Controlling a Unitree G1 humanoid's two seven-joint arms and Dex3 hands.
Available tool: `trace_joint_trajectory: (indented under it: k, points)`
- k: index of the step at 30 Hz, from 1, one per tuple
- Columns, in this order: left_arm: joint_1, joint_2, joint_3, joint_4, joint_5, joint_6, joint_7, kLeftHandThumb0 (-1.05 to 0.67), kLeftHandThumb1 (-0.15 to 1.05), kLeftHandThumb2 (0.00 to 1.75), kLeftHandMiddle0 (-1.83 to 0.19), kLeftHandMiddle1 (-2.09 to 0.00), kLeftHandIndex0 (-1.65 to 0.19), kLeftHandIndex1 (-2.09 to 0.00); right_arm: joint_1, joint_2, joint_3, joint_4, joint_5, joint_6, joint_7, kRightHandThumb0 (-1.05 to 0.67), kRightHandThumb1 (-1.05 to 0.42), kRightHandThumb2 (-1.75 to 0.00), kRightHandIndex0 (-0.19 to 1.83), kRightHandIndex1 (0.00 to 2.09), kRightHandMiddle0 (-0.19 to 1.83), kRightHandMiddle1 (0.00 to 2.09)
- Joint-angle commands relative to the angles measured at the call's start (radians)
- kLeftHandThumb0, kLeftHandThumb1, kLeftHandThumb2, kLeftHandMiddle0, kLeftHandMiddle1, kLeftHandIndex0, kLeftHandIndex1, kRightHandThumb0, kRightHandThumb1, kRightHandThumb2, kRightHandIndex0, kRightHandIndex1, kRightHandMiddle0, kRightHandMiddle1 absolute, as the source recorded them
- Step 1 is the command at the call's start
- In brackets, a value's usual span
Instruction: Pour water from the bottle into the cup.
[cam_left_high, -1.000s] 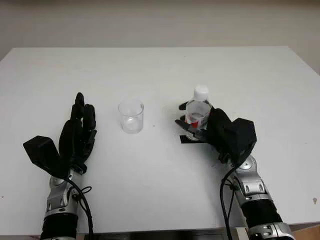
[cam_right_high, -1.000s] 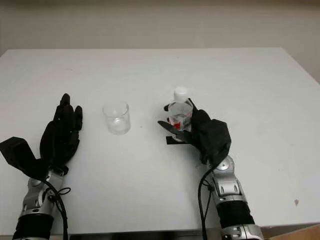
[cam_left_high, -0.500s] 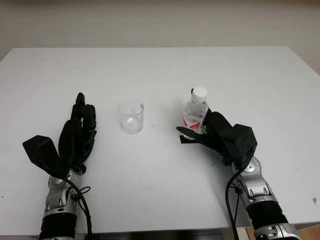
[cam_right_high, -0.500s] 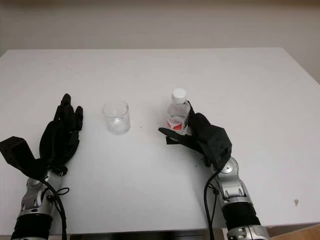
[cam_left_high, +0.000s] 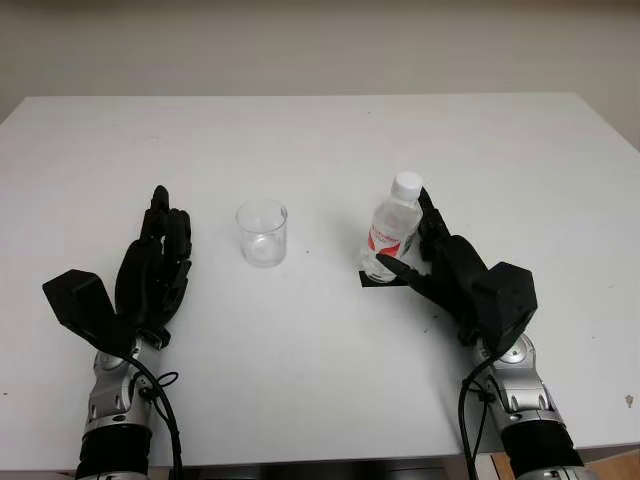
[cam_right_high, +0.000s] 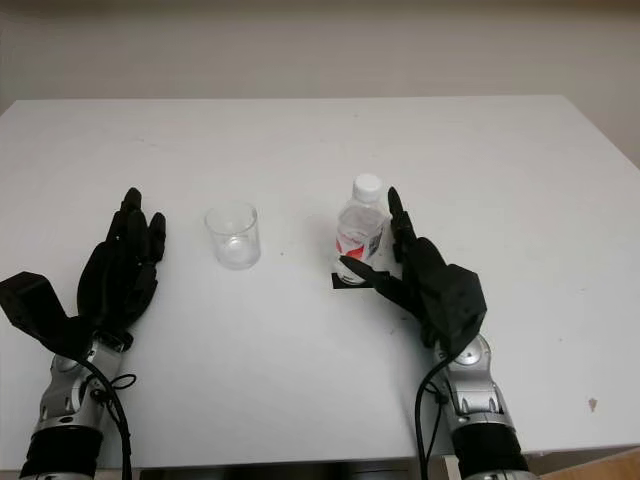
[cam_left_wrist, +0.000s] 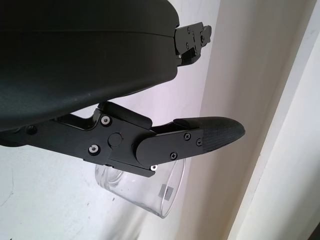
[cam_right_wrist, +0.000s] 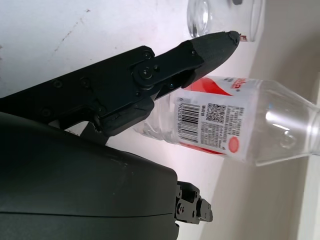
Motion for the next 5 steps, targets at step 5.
trace_joint_trajectory:
  k: [5]
  points:
    - [0.036, 0.003, 0.001, 0.007, 0.003, 0.020, 0.012, -0.68, 1.05, 0.54, 0.14, -0.05, 0.17, -0.05, 0.013, 0.008, -0.002, 0.001, -0.004, -0.028, -0.013, -0.92, -0.95, -0.06, -0.19, 0.00, -0.19, 0.00]
